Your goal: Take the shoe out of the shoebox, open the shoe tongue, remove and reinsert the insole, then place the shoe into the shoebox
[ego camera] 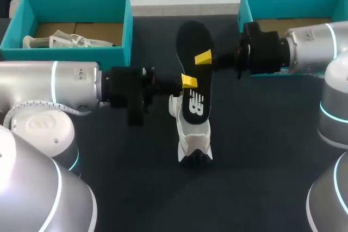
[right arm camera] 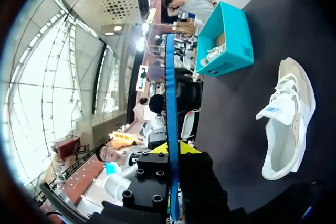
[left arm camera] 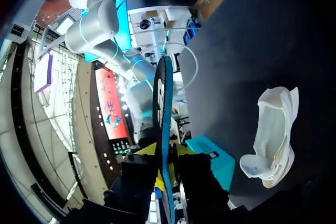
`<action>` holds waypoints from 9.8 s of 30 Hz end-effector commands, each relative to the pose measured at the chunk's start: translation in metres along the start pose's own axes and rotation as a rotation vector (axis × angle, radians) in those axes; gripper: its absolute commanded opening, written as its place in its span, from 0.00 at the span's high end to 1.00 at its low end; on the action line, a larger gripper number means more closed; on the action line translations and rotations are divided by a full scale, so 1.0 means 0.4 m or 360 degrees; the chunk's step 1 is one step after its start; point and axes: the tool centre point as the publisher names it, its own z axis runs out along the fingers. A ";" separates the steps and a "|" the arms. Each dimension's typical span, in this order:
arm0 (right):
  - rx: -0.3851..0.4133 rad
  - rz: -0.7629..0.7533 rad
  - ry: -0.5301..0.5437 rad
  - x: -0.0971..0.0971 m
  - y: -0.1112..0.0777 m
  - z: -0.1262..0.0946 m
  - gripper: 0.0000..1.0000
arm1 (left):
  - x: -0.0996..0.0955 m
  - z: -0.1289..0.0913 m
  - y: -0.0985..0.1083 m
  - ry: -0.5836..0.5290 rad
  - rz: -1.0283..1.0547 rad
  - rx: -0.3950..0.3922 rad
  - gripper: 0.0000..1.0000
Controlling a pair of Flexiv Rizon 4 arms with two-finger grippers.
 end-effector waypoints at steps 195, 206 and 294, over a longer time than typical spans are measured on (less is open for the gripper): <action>0.0109 0.0154 0.0045 -0.085 -0.009 0.024 1.00 | 0.100 -0.233 0.136 0.0038 -0.0220 -0.0059 0.00; 0.0087 0.0166 0.0064 -0.093 -0.024 0.040 1.00 | 0.099 -0.222 0.143 0.0033 -0.0252 -0.0120 0.00; -0.0116 0.0056 -0.0026 -0.093 -0.072 -0.011 0.00 | 0.158 -0.068 0.164 -0.0059 -0.0654 -0.0028 1.00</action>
